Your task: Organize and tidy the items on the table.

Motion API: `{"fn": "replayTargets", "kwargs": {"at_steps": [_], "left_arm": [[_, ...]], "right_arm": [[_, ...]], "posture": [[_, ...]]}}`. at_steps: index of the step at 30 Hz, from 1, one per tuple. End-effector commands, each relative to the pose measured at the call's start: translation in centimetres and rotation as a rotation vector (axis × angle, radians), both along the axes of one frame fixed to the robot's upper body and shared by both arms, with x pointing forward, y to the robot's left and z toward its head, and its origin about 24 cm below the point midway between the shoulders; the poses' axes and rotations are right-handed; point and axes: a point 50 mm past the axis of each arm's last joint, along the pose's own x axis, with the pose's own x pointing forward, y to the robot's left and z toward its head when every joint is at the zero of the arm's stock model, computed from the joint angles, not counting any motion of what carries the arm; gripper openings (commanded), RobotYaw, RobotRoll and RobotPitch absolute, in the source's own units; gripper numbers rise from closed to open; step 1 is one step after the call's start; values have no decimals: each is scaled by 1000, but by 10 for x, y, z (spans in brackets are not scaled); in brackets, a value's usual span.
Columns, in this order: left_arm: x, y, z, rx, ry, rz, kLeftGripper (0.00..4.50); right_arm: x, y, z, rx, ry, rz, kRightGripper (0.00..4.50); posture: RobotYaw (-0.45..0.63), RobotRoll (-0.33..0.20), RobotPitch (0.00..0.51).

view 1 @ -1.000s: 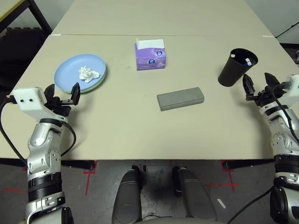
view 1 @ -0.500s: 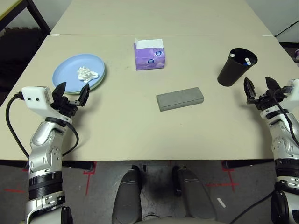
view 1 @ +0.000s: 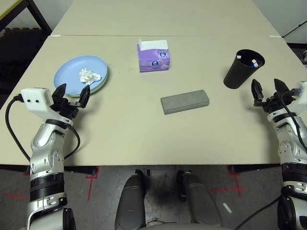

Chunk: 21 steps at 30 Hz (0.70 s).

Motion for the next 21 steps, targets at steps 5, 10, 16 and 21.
{"fn": "replayTargets", "kwargs": {"at_steps": [5,10,16,21], "left_arm": [[1,3,0,-9,-16,13,4500],[2,2,-1,-11,-25,10,4500],[3,2,0,-14,-37,10,4500],[4,2,1,-14,-40,9,4500]], "right_arm": [[0,-3,2,6,-18,-15,4478],[0,-2,3,7,-21,-11,4478],[0,-1,2,8,-20,-9,4478],[0,-1,3,7,-21,-11,4478]], "posture": [[-47,0,182],[-48,0,176],[-50,0,175],[-52,0,174]]}}
